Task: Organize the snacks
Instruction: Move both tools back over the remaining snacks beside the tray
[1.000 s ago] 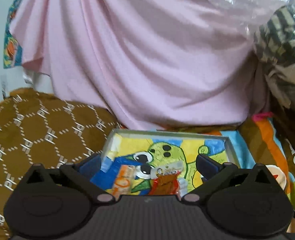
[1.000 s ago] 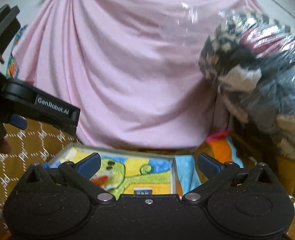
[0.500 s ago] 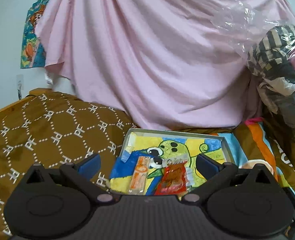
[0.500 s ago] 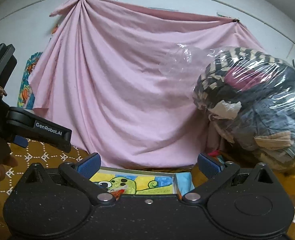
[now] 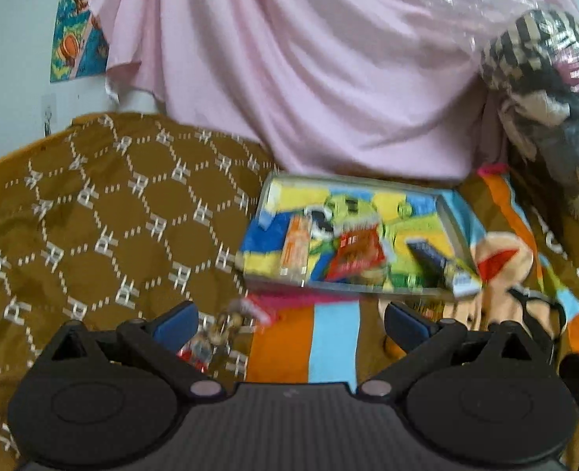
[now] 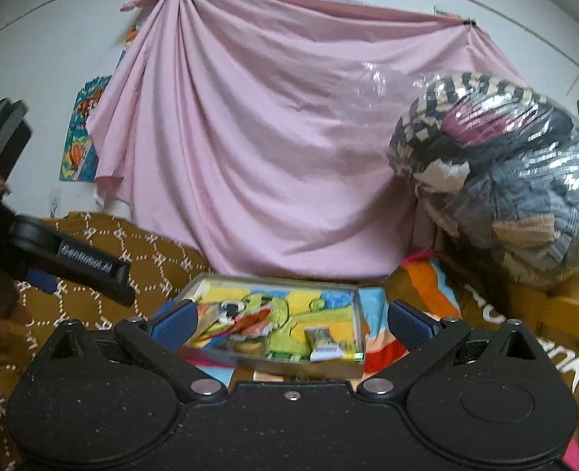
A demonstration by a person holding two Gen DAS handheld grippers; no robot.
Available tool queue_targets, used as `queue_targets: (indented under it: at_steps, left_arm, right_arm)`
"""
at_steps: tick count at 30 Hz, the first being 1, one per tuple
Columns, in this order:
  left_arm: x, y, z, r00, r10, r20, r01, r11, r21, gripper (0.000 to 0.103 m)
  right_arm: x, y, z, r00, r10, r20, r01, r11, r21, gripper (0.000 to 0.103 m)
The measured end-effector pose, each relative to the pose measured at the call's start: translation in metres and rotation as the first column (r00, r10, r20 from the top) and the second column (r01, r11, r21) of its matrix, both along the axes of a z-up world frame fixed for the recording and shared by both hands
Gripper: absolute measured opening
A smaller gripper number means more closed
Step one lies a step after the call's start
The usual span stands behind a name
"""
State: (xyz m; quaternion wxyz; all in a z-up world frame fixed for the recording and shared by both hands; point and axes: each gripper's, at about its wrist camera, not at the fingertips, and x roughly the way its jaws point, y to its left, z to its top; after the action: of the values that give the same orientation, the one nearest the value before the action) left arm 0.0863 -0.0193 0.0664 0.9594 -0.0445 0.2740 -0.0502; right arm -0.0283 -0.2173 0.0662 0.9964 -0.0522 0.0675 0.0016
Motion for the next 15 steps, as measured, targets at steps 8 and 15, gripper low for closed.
queue_targets:
  at_steps: [8,15]
  left_arm:
    - [-0.012,0.004,-0.036,0.998,-0.002,-0.055,0.007,0.996,0.084,0.103]
    - [-0.014,0.005,-0.063,0.995,-0.001,-0.098,0.016,0.989,0.147,0.103]
  right_arm:
    - [0.021,0.004,-0.028,0.983,0.021,-0.185,-0.016,0.999,0.029,0.102]
    - [0.037,0.013,-0.053,0.948,0.046,-0.315,-0.042,0.999,0.02,0.102]
